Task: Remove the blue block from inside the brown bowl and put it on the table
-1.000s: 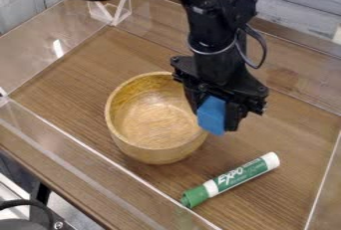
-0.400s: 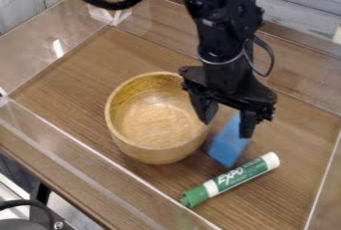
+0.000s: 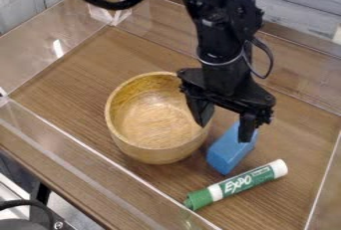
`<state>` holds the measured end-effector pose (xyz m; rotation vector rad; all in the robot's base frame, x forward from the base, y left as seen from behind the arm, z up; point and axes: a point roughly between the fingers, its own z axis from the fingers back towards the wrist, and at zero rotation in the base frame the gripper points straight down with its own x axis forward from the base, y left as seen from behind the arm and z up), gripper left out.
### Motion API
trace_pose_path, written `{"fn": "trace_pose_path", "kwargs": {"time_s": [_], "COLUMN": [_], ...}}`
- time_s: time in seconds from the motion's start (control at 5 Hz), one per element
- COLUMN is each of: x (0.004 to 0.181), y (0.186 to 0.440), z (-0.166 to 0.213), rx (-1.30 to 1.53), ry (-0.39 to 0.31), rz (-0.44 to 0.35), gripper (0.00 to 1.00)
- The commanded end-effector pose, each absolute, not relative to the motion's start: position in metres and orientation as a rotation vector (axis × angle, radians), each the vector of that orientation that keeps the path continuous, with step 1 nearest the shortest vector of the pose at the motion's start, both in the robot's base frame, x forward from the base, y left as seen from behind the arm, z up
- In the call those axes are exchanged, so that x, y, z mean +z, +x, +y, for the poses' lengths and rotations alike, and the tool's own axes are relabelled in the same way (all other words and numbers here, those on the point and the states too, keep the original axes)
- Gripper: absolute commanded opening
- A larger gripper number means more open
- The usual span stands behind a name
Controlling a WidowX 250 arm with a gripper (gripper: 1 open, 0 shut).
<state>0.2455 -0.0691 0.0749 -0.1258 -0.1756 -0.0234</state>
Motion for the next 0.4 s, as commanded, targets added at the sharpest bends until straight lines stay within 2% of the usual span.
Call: {"fn": "trace_pose_path", "kwargs": {"time_s": [0.0,0.2], "x": [0.093,0.0942], "y": [0.2562,0.2557], "z": [-0.0689,-0.068], "rx": [-0.018,-0.016], "ry": [-0.139,-0.141], "rz": [-0.236,-0.232], "gripper": [1.0,1.0]}}
